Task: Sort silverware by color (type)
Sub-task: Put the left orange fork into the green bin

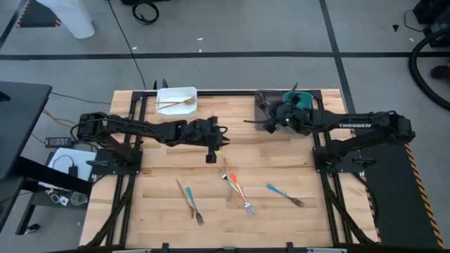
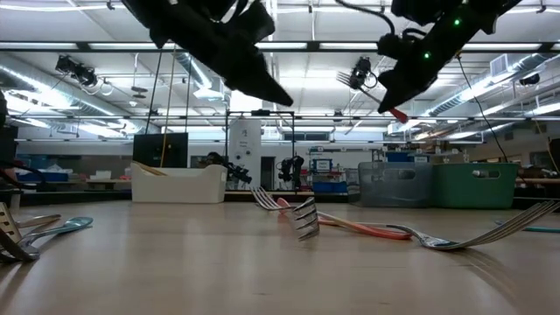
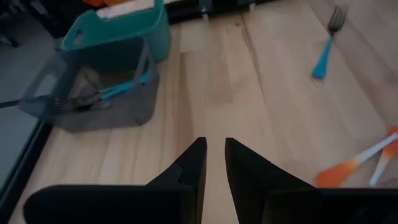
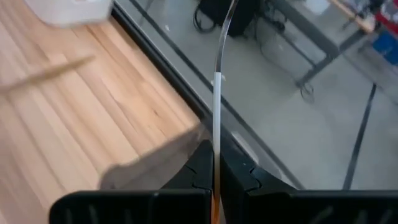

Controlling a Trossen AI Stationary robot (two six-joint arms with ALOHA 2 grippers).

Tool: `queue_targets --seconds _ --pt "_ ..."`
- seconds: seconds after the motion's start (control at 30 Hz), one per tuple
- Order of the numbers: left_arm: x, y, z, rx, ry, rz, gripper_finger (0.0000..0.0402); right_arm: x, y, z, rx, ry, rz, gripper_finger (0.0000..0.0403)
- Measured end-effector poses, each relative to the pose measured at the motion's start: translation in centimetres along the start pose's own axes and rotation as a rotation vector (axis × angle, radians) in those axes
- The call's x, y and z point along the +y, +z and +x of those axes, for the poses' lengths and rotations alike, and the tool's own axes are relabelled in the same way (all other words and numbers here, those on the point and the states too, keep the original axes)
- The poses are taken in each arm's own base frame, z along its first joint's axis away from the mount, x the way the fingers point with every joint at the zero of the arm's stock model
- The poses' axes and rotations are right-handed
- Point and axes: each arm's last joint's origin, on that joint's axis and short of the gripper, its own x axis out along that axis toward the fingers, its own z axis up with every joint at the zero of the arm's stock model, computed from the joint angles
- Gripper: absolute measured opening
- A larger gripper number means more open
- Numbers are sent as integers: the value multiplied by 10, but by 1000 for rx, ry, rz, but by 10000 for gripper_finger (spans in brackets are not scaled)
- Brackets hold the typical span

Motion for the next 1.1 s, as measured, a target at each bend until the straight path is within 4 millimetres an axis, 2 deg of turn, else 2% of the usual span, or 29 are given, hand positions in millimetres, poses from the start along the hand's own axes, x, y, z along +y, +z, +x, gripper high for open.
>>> queue_targets --seconds 0.2,0.5,0.7,0.9,1.1 --pt "-2 -15 -15 -16 29 -42 66 -13 -11 9 114 -26 46 16" --pt "-9 -52 -15 48 47 -125 66 -29 -27 16 269 -84 129 16" --pt "-11 -61 -16 49 69 -133 66 -39 -38 17 376 -136 174 16" --pt "-11 -61 -17 41 70 -134 66 -47 -46 18 450 -193 251 16" --pt "-12 -63 -17 65 66 -137 66 -52 -51 17 499 -218 258 16"
